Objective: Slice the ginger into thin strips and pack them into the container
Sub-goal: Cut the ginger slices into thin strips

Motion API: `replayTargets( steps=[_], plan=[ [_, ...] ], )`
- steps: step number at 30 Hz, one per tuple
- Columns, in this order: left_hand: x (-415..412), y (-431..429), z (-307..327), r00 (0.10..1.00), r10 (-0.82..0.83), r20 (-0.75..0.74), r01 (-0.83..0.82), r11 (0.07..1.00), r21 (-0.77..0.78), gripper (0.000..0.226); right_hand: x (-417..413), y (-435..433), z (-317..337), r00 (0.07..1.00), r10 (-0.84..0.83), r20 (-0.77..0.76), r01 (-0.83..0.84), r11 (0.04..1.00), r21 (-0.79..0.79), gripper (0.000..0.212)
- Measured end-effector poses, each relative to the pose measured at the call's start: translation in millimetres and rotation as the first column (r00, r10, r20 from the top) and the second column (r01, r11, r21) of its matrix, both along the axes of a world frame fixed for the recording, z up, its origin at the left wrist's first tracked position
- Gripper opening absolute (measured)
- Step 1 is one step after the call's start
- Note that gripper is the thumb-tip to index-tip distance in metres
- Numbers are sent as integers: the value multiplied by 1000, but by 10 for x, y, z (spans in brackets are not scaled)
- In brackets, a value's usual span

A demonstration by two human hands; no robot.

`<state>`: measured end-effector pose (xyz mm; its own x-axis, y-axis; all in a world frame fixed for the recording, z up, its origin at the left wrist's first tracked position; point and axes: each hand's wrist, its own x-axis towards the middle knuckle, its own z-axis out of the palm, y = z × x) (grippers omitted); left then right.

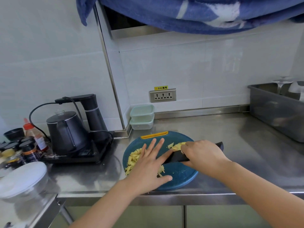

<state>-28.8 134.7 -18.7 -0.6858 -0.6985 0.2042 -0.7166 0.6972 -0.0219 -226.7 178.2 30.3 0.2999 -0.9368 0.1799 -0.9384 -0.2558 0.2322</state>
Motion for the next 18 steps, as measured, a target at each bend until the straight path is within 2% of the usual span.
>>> replayTargets(
  steps=[5, 8, 11, 15, 18],
  plan=[
    [274, -196, -78, 986, 164, 11, -165, 984, 64, 79, -153, 19, 63, 999, -22, -25, 21, 999, -40, 30],
    [395, -288, -123, 975, 218, 46, -221, 971, 96, 82, -309, 17, 67, 995, -99, 14, 99, 994, -37, 26],
    [411, -335, -137, 972, 232, 27, -234, 964, 125, 72, -505, -5, 26, 955, -245, 166, 251, 968, -21, 31],
    [280, -426, -89, 962, 225, -158, -210, 972, 105, 40, -722, -32, -64, 835, -405, 373, 417, 907, 53, 37],
    [177, -526, -35, 958, 228, -175, -214, 972, 95, 34, -839, -64, -176, 750, -470, 466, 489, 868, 88, 39]
  ],
)
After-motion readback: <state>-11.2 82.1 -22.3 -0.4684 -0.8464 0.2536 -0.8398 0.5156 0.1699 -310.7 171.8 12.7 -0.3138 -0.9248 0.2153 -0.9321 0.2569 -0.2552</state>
